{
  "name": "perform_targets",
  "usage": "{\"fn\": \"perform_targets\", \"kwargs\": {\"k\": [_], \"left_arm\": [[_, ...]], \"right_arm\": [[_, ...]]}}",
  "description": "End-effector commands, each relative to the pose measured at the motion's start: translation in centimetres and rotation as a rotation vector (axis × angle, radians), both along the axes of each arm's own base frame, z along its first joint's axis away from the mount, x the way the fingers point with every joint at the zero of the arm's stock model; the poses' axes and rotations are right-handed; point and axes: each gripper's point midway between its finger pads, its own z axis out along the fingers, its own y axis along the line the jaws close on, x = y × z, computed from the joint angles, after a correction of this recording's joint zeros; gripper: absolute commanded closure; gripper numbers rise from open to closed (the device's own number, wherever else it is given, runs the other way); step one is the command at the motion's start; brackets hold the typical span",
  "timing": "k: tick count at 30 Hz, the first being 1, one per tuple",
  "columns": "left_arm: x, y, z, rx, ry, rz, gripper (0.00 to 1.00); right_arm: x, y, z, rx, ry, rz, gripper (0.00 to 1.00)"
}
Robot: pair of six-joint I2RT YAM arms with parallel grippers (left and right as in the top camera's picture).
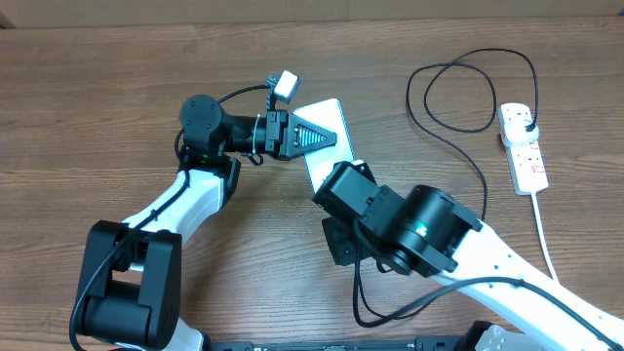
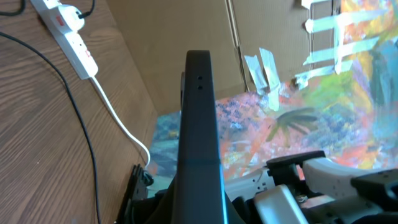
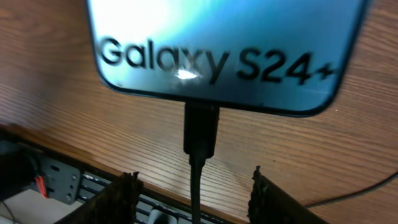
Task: Plug charger to phone and switch on socket
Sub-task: 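Press the connector further into the port with the right gripper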
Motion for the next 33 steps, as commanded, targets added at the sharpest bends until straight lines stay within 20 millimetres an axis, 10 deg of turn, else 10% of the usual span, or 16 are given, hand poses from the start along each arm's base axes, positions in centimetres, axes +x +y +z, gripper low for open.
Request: {"fn": "perform_targets", "kwargs": {"k": [1, 11, 33], "left_arm": [[0.7, 1.0, 0.2, 0.000, 0.031, 0.029, 0.96], [0.9, 1.9, 0.1, 0.006, 0.026, 0.030, 0.96], [-2.3, 0.4, -0.4, 0.031, -0.013, -0.136, 0.96]], "right_arm": [[-0.1, 0.2, -0.9, -0.015, 0.037, -0.027, 0.51], [0.5, 1.0, -0.9, 0.010, 0.021, -0.025, 0.82], [3.3, 2.8, 0.4, 0.073, -0.123, -0.013, 0.96]]}}
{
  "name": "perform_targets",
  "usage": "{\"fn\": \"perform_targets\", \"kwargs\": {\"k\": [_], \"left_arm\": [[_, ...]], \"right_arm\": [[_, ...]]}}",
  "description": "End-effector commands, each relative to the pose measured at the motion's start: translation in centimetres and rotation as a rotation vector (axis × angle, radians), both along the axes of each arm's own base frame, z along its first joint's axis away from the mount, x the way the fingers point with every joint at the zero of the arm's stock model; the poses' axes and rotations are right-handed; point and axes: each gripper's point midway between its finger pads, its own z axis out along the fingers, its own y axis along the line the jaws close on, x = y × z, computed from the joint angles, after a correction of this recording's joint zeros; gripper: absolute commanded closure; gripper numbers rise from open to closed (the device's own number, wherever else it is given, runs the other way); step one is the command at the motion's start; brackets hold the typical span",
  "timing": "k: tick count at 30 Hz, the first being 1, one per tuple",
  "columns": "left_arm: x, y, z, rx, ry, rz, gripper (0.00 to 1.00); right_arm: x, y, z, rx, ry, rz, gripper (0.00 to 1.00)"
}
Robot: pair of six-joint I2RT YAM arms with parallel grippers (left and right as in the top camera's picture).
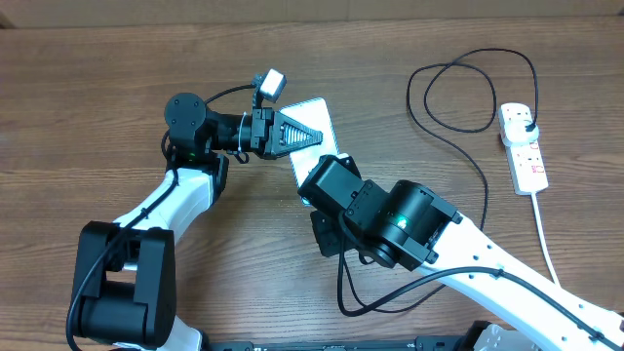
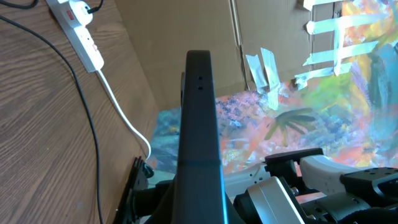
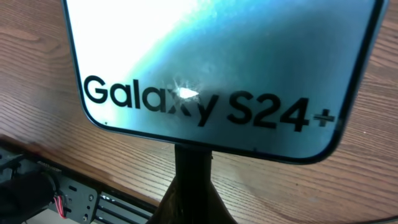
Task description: Plug charger to phone and switch on socket
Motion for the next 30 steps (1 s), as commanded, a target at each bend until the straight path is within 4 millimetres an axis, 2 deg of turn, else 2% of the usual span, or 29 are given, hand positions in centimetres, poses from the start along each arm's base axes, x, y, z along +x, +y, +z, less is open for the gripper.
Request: {"fn": "perform_targets", "kwargs": {"k": [1, 4, 9, 11, 15, 22, 25, 30], "left_arm": [[-2.6, -1.6, -0.1, 0.011, -0.035, -0.127, 0.96], [-3.3, -2.5, 0.0, 0.008, -0.049, -0.156, 0.96], [-4.4, -3.4, 0.7, -0.002, -0.100, -0.189, 0.96], [-4.7, -3.4, 1.2, -0.006, -0.122, -0.191, 0.96], [-5.3, -3.2, 2.4, -0.021, -0.196, -0.187, 0.96], [-4.3, -3.4, 3.1, -0.054, -0.188, -0.127, 0.96], [-3.9, -3.5, 3.4, -0.070, -0.186, -0.098, 0.96], [-3.0, -3.7, 4.1, -0.107, -0.210, -0.039, 0.96]], "right_arm": [[1.7, 0.2, 0.8, -0.001, -0.092, 0.011, 0.96], [1.8, 0.4, 1.4, 0.008, -0.106, 0.024, 0.96], [2.4, 1.3, 4.4, 0.074, -0.156, 0.021, 0.96], [2.4, 1.3, 4.9, 0.085, -0.164, 0.020, 0.96], [1.9, 0.9, 4.9, 0.079, -0.145, 0.026, 0.79], [1.2, 0.0, 4.3, 0.039, -0.111, 0.029, 0.74], [0.7, -0.7, 4.1, 0.014, -0.093, 0.029, 0.67], [-0.1, -1.9, 4.3, -0.007, -0.080, 0.030, 0.44]]}}
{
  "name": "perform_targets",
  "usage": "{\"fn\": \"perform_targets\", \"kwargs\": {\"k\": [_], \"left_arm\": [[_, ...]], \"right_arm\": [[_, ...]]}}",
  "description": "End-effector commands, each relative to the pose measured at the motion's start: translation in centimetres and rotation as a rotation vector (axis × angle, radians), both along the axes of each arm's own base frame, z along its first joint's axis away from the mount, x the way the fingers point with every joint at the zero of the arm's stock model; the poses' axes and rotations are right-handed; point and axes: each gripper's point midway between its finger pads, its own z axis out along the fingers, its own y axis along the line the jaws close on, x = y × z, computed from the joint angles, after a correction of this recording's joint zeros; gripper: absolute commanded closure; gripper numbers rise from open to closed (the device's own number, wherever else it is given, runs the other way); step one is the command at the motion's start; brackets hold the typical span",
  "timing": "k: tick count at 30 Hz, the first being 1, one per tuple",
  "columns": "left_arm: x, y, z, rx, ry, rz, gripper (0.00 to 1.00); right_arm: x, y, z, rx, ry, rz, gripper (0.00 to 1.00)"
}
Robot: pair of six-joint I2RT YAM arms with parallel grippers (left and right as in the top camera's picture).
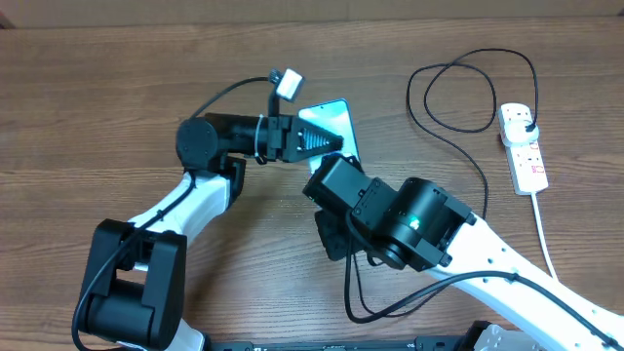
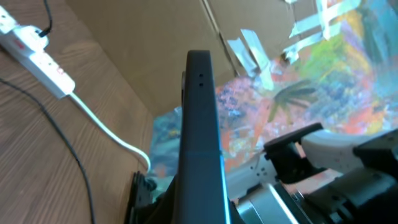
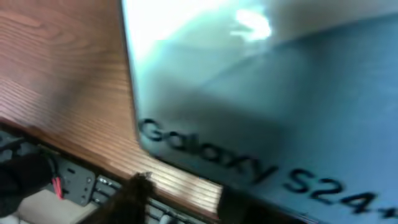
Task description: Plug charger to phone and switch on socket
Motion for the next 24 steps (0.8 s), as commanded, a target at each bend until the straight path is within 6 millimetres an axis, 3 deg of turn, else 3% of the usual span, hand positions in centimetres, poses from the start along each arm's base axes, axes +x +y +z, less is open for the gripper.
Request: {"fn": "perform_targets", "kwargs": {"k": [1, 4, 7, 10, 11, 16, 24], "left_arm": [[-0.2, -0.7, 0.8, -0.031, -0.010, 0.016, 0.96], [0.8, -0.8, 1.2, -0.060, 0.001, 0.068, 0.96], [2.2, -0.9, 0.8, -0.067, 0.026, 0.128, 0.96], [4.2, -1.1, -0.6, -0.045, 0.089, 0.210, 0.96], [4.8, -1.2, -1.4, -0.028, 0.113, 0.239, 0.96], [6.6, -1.5, -6.2, 0.106, 0.212, 0.336, 0.96], [4.2, 0.1, -14.8, 0.405, 0.264, 0.303, 0.96]], "right_arm": [[0.7, -1.1, 2.6, 0.025, -0.090, -0.018, 0.42], [0.4, -1.6, 3.5, 0.040, -0.115, 0.001, 0.25], [0.0, -2.3, 4.8, 0.074, -0.149, -0.004, 0.21], [-0.1, -3.7, 6.2, 0.087, -0.202, -0.023, 0.09], [-0.2, -4.4, 6.7, 0.085, -0.228, -0.034, 0.00], [-0.5, -8.0, 8.9, 0.070, -0.338, -0.091, 0.00], [-1.2, -12.5, 12.4, 0.145, -0.489, -0.231, 0.00]]}}
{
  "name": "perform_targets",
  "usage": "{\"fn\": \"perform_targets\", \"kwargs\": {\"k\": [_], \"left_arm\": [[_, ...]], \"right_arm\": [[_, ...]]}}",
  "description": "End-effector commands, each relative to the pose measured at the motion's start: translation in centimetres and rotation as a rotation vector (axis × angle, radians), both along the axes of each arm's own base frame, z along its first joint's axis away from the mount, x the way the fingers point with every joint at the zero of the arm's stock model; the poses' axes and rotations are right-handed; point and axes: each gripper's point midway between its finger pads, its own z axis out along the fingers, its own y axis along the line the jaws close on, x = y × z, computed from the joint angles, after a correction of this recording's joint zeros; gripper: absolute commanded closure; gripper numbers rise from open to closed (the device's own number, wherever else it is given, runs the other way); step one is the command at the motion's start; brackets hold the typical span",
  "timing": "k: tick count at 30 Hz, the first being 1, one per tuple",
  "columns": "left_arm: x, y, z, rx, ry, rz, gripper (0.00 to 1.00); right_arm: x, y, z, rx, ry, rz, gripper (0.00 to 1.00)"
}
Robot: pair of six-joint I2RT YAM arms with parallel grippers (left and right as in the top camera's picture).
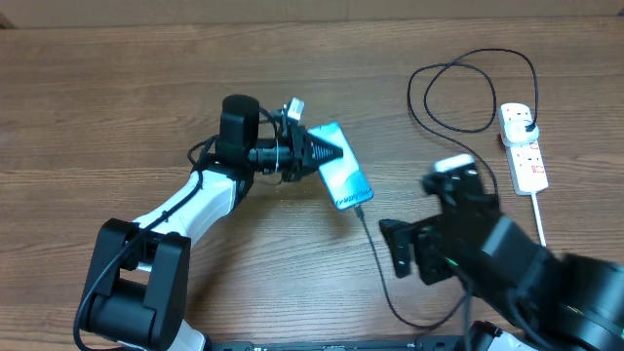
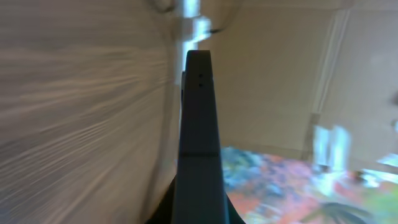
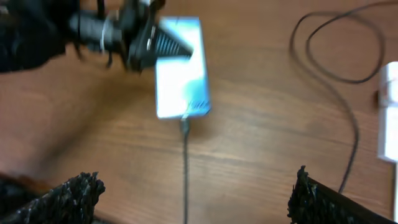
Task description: Plug charger to phone and switch on socket
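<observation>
The light-blue phone is held on edge above the table, my left gripper shut on its upper end. The black charger cable is plugged into the phone's lower end and trails toward the front. In the left wrist view only the phone's dark edge shows, blurred. My right gripper hangs high and wide open, holding nothing, looking down on the phone and cable. From overhead the right gripper is right of the cable.
The white power strip lies at the far right with the charger's plug in it. A loop of black cable lies to its left. Its white lead runs to the front edge.
My right gripper was tight against the phone's lower end; now it is drawn back to the lower right, raised and open. The cable stays in the phone. The left gripper has turned the phone.
The plug sat at the phone's port with my right fingers open either side. Then they were shut round the plug under the phone. Then the gripper was pressed close to the phone. Now it is away and open, the cable left in the held phone.
</observation>
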Motion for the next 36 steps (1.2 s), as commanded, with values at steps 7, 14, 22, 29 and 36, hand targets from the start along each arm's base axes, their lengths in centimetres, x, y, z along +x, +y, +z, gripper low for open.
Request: {"fn": "perform_targets", "kwargs": {"k": [7, 14, 22, 29, 36], "left_arm": [[1.4, 6.1, -5.7, 0.361, -0.076, 0.099, 0.96], [2.6, 9.3, -5.3, 0.603, -0.066, 0.120, 0.96], [0.3, 8.7, -4.0, 0.659, -0.095, -0.043, 0.96], [-1.3, 8.6, -4.3, 0.669, -0.035, -0.075, 0.96], [0.5, 8.2, -2.9, 0.659, -0.092, -0.055, 0.96]], "right_arm": [[0.2, -1.9, 2.2, 0.069, -0.082, -0.091, 0.00], [0.8, -1.0, 2.3, 0.077, -0.087, -0.092, 0.00], [1.7, 0.2, 1.2, 0.047, -0.054, -0.101, 0.00], [2.4, 1.2, -0.1, -0.002, -0.015, -0.104, 0.00], [4.1, 3.5, -0.6, 0.013, -0.017, -0.112, 0.00]]}}
